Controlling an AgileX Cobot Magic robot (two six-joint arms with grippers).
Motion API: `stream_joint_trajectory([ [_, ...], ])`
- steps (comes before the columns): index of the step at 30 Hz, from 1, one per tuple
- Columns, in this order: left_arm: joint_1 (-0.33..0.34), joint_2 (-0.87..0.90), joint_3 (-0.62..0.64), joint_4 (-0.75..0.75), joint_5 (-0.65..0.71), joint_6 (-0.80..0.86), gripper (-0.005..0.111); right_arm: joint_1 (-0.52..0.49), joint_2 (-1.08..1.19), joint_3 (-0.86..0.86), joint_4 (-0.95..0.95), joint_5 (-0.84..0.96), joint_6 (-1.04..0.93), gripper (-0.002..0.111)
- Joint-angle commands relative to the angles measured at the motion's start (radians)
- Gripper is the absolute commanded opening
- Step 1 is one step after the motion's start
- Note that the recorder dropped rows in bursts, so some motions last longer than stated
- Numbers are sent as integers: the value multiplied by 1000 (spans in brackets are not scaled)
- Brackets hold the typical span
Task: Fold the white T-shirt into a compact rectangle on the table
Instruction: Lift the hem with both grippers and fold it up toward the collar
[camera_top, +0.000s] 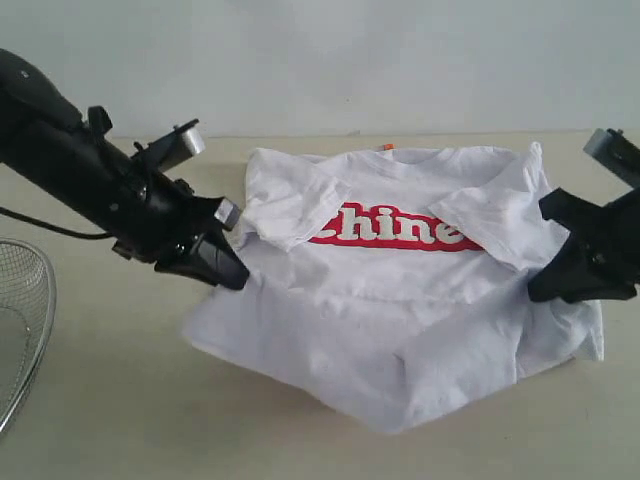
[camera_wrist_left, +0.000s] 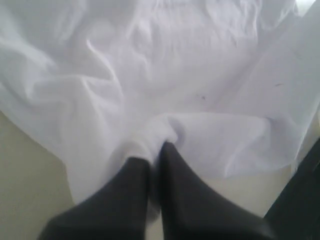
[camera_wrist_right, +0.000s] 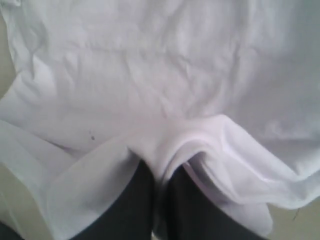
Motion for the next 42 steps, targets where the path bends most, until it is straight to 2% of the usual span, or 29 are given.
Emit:
stream_joint_trajectory([
  [1, 21, 6, -76, 2, -3, -28, 5, -1, 9, -70, 6, -25, 15, 0],
  [17, 41, 233, -468, 10, 4, -95, 5, -1, 202, -340, 12, -127, 38, 0],
  [28, 65, 325, -615, 24, 8, -120, 5, -1, 286, -511, 12, -141, 57, 0],
  [42, 67, 423, -800, 24, 9, -154, 5, -3, 323, -535, -19, -216, 55, 0],
])
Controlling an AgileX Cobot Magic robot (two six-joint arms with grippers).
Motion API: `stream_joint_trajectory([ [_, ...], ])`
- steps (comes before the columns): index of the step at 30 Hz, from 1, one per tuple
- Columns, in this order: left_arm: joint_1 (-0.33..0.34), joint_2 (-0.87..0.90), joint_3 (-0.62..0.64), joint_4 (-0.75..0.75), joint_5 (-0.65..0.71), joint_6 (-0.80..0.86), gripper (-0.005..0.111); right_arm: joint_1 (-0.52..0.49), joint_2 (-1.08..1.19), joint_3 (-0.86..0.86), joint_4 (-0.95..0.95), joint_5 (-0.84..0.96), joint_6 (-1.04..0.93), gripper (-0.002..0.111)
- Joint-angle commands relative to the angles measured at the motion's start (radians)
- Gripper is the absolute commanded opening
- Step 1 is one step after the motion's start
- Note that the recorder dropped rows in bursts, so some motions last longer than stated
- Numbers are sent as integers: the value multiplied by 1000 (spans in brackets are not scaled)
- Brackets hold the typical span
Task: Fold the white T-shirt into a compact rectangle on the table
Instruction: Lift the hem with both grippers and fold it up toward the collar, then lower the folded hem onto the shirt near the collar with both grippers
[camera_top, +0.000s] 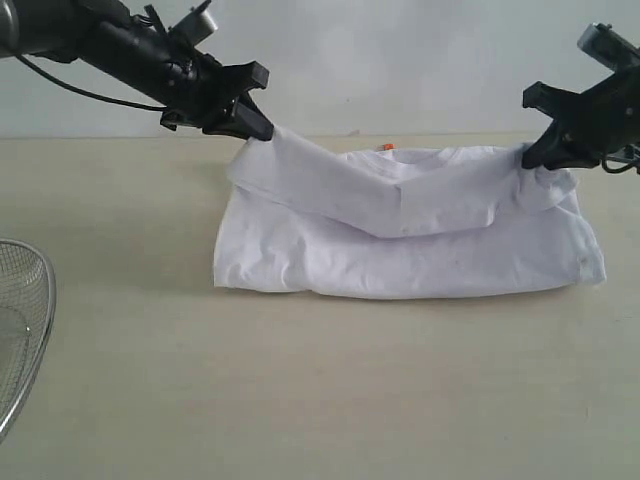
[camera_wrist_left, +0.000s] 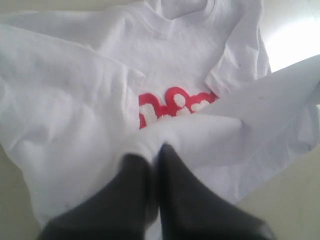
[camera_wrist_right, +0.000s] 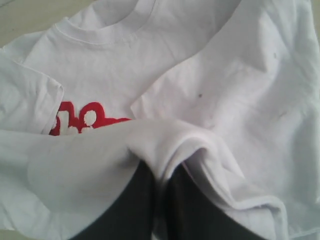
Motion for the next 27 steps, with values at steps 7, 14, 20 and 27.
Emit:
stream_joint_trajectory([
  [7, 5, 77, -130, 31, 9, -56, 5, -3, -1, -13, -14, -124, 1, 0],
  [14, 5, 94, -136, 61, -42, -56, 5, -3, 17, -39, -14, -150, -23, 0],
  [20, 5, 94, -136, 61, -41, -56, 5, -1, 58, -75, -8, -100, -31, 0],
  [27, 5, 94, -136, 76, 16, -60, 5, -1, 60, -75, -11, -66, -57, 0],
])
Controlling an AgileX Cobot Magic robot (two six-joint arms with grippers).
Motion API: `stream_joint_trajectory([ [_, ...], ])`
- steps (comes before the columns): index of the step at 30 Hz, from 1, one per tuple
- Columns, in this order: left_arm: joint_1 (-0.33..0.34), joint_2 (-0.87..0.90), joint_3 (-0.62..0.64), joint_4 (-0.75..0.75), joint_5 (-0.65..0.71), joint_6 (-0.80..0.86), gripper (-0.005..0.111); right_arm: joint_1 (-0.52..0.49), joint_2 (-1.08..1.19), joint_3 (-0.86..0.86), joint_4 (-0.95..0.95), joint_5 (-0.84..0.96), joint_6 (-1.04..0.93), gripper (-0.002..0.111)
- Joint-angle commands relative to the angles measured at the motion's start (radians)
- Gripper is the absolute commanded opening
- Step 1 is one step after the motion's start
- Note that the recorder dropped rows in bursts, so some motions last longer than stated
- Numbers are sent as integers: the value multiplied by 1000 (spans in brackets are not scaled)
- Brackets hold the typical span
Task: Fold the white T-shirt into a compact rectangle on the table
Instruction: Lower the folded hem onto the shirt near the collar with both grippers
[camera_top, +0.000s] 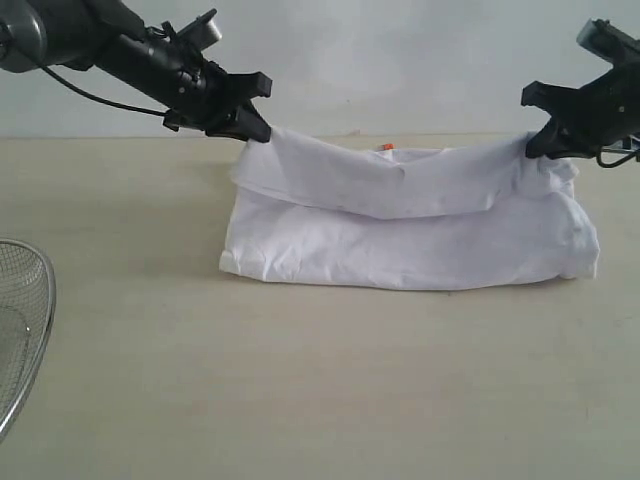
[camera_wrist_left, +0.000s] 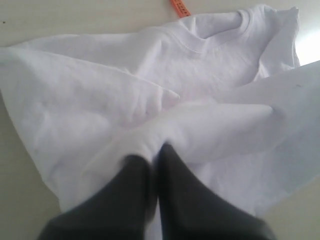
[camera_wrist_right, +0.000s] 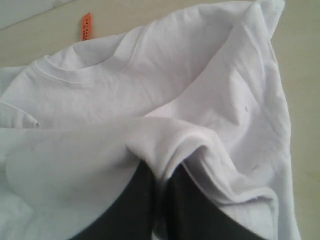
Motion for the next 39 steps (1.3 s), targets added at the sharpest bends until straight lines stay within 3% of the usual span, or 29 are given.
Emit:
stream_joint_trajectory([
  [1, 4, -6, -9, 8, 56, -9, 5, -1, -5, -7, -3, 28, -22, 0],
  [20, 4, -94, 5, 24, 128, -57, 5, -1, -93, 25, -24, 153, -25, 0],
  [25, 4, -96, 5, 46, 170, -107, 5, -1, -135, 89, -43, 117, -19, 0],
  [39, 4, -63, 5, 117, 76, -151, 5, -1, -101, 107, -29, 0, -30, 0],
])
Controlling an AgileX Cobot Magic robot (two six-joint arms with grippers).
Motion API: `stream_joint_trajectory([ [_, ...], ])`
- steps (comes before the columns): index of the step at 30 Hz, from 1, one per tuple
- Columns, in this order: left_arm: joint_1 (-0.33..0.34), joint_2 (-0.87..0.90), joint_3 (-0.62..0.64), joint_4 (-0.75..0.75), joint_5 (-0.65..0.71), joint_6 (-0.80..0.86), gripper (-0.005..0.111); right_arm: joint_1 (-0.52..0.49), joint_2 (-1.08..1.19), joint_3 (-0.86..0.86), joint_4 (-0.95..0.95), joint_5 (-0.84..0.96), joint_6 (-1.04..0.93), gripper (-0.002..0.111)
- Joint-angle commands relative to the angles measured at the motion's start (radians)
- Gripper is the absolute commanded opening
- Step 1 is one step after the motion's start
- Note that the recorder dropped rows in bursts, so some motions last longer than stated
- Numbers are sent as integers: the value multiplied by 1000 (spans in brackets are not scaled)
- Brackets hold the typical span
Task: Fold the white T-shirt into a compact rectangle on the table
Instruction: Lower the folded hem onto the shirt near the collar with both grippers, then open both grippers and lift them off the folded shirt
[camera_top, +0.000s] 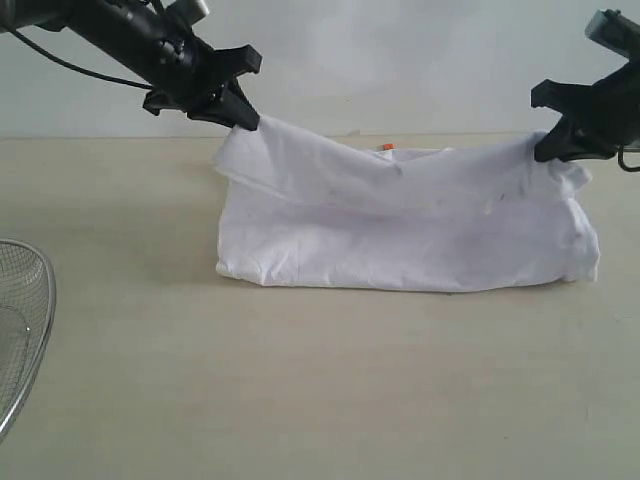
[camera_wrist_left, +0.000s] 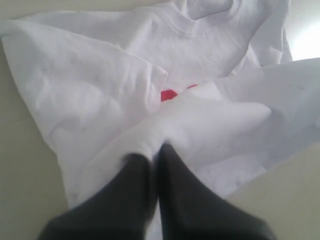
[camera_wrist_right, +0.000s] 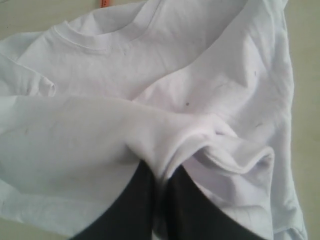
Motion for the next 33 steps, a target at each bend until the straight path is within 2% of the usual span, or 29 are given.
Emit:
stream_joint_trajectory([
  [1, 2, 30, 3, 18, -44, -16, 5, -1, 26, 5, 17, -41, -14, 0],
  [9, 2, 74, 3, 30, -112, -16, 5, -1, 54, 5, 115, -64, -116, 2],
  [12, 2, 76, 3, 38, -144, -8, 19, -1, 56, 5, 142, -88, -130, 18],
  [16, 2, 76, 3, 38, -180, -8, 52, -1, 56, 5, 144, -94, -130, 54],
  [18, 2, 76, 3, 38, -191, -8, 65, -1, 56, 5, 144, -97, -126, 65],
  [19, 2, 76, 1, 40, -191, -14, 67, -1, 56, 5, 139, -99, -120, 65],
  [21, 8, 74, -1, 42, -167, -25, 64, -1, 56, 5, 130, -88, -120, 60],
  [25, 29, 49, -9, 42, -50, -22, 45, -12, 52, 5, 53, 12, -104, 54],
  [26, 41, 31, -9, 42, 50, -7, 41, -18, 52, 5, -20, 73, -48, 54],
  [28, 45, 13, -9, 42, 193, 17, 47, -21, 49, 5, -127, 111, 48, 54],
  [30, 45, 1, -9, 71, 200, 5, 55, -21, 26, 9, -167, 152, 108, 54],
  [33, 40, -19, 25, 120, 200, -41, 55, -21, -34, 67, -178, 151, 121, 54],
])
